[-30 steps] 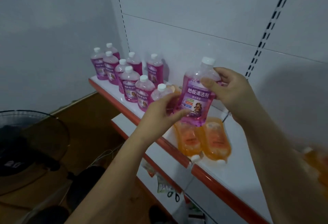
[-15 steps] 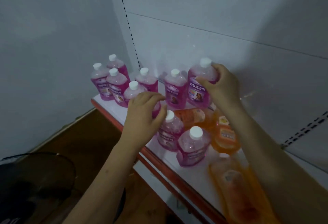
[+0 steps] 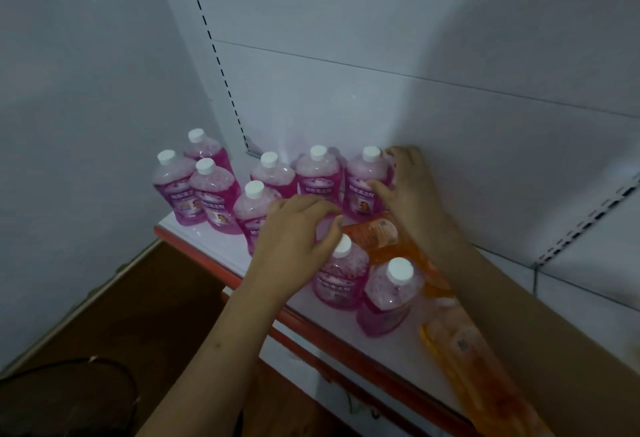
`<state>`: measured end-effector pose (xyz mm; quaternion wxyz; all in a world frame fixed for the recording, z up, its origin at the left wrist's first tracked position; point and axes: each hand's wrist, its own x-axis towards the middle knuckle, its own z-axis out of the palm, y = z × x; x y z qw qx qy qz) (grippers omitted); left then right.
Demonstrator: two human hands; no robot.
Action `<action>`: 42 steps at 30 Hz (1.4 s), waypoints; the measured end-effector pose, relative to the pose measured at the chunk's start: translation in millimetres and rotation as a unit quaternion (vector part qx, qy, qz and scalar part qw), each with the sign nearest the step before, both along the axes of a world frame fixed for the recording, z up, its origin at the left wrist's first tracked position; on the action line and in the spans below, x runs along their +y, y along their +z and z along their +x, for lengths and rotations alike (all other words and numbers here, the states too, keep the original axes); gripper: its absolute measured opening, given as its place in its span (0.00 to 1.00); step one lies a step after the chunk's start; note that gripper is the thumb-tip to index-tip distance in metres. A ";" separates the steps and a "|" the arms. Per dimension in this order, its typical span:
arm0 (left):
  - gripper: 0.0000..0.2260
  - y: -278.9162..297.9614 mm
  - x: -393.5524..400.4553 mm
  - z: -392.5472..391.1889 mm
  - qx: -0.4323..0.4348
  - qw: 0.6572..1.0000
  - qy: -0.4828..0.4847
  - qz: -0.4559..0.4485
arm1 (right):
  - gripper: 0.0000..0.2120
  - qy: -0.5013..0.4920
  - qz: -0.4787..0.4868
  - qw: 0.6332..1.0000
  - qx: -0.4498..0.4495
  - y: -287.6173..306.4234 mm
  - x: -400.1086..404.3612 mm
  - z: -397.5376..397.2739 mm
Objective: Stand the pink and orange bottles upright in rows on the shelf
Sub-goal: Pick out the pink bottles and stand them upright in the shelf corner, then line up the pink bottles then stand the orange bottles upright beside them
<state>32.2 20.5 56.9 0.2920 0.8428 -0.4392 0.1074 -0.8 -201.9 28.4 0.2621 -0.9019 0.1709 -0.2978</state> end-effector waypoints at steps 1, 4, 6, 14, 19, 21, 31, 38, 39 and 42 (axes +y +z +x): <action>0.09 -0.3 0.1 -0.5 0.004 1.000 -0.002 -0.008 | 0.22 -0.002 -0.024 1.000 -0.013 0.9 4.2 -6.0; 0.11 -0.8 0.9 -1.3 0.011 1.000 -0.011 -0.028 | 0.18 0.094 -0.084 0.991 0.050 3.4 7.9 -22.0; 0.12 -2.1 1.5 -0.7 0.010 0.999 -0.018 -0.040 | 0.20 0.201 -0.075 0.960 0.181 1.5 3.3 -24.4; 0.12 -5.8 5.9 0.8 0.005 0.999 -0.032 -0.041 | 0.42 0.303 -0.150 0.852 0.399 -30.5 6.1 9.5; 0.12 -3.5 7.5 1.9 0.006 0.998 -0.047 -0.033 | 0.38 0.306 -0.115 0.873 0.362 -27.6 2.4 8.9; 0.12 -1.7 8.9 3.1 0.017 0.997 -0.056 -0.042 | 0.37 0.287 -0.053 0.900 0.324 -11.9 -0.2 2.2; 0.29 47.1 0.9 10.3 0.307 0.938 -0.048 -0.155 | 0.42 0.270 0.373 0.888 0.001 107.7 1.1 -41.8; 0.20 70.2 -2.6 5.0 0.635 0.702 -0.230 -0.225 | 0.33 0.376 0.468 0.799 -0.023 132.4 43.6 -49.1; 0.16 70.1 0.3 3.3 0.613 0.722 -0.224 -0.228 | 0.29 0.344 0.455 0.821 -0.025 137.4 46.6 -54.6; 0.13 69.7 4.9 -4.9 0.515 0.809 -0.194 -0.206 | 0.21 0.226 0.350 0.909 -0.016 152.4 52.6 -75.8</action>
